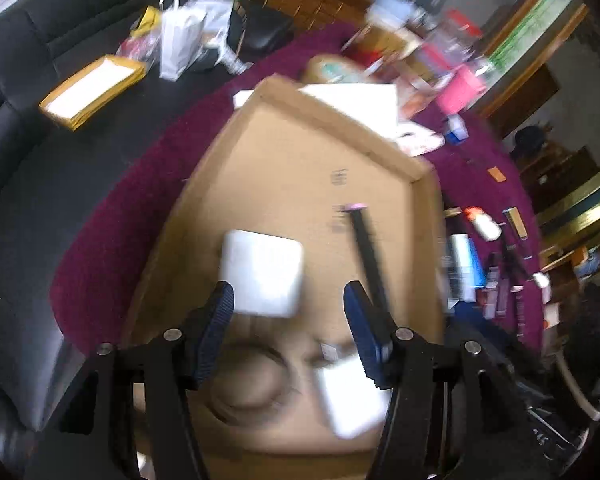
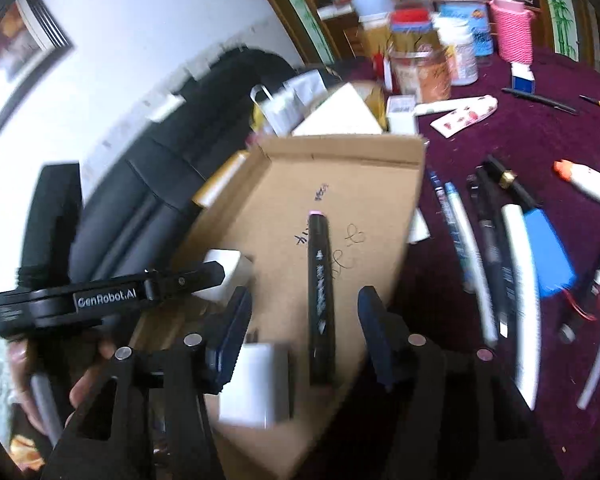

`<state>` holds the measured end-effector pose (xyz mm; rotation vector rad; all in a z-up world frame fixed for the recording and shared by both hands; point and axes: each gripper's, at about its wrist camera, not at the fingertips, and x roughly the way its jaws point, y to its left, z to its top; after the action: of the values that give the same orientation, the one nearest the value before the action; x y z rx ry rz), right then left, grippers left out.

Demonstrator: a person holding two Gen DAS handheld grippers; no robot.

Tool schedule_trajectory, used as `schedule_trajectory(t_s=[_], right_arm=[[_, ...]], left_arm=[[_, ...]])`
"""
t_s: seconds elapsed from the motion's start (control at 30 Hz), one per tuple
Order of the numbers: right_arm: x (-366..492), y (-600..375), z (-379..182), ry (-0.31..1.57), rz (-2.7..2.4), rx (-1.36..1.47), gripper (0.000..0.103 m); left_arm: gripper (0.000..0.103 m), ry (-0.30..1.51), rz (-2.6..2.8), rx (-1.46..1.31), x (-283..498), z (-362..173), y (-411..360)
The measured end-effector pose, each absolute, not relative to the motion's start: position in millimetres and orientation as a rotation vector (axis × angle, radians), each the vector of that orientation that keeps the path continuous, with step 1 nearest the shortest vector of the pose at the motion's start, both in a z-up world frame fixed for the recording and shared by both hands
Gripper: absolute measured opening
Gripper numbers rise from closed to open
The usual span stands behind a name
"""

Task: Organize rigid objects
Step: 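Open both grippers to release the charger and black marker into the tray, then grasp a white paint marker with the left gripper while the right gripper grasps a clear pen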

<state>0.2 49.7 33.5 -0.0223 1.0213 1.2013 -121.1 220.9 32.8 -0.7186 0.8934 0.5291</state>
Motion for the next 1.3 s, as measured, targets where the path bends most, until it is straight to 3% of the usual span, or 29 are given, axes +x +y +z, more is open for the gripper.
schedule_trajectory(t_s=[0.1, 0.4, 0.73, 0.87, 1.07, 1.13, 1.3], right_arm=[[-1, 4, 31, 1.023, 1.225, 0.030, 0.059], [40, -108, 11, 1.059, 1.035, 0.165, 0.059], [71, -140, 3, 1.056, 0.945, 0.185, 0.056], [79, -143, -4, 1.074, 0.936, 0.197, 0.050], [86, -143, -8, 1.067, 0.897, 0.174, 0.046], [88, -143, -9, 1.073, 0.880, 0.175, 0.046], [95, -140, -8, 1.076, 0.861, 0.157, 0.046]], left_arm=[[0.063, 0.850, 0.461, -0.662, -114, 47, 174], [0.063, 0.954, 0.278, -0.526, -47, 39, 69], [0.063, 1.002, 0.327, -0.514, -5, 16, 51], [0.061, 1.024, 0.338, -0.522, 10, 8, 53], [0.049, 1.056, 0.374, -0.470, 43, -3, 57], [0.026, 1.095, 0.400, -0.464, 54, -11, 61], [0.013, 1.133, 0.401, -0.449, 60, -16, 59]])
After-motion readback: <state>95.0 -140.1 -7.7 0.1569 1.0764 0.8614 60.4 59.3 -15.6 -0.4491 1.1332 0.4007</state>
